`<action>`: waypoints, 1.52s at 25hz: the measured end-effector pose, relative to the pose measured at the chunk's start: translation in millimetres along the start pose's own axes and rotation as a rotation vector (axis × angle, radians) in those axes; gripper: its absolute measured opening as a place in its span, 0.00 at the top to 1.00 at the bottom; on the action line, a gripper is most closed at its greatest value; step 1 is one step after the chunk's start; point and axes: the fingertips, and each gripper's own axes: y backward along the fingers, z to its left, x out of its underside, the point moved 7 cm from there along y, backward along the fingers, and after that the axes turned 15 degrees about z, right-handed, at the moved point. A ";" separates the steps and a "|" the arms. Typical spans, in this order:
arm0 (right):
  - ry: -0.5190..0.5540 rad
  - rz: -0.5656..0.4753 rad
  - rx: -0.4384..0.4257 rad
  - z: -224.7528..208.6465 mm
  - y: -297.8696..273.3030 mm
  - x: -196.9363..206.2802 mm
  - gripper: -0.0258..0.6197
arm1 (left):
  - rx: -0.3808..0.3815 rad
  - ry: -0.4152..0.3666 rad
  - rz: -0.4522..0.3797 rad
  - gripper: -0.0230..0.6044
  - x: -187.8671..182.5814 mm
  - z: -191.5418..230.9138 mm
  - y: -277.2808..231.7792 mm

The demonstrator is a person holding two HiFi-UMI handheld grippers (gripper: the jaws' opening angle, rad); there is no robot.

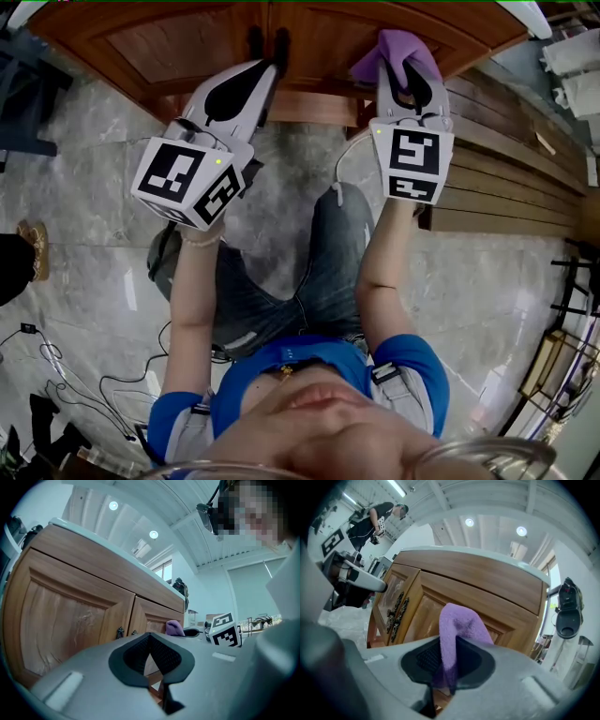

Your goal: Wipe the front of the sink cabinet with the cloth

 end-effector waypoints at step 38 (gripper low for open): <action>0.088 -0.041 -0.164 107.6 -39.7 -6.0 0.87 | 0.015 0.038 0.019 0.96 -1.0 3.7 4.6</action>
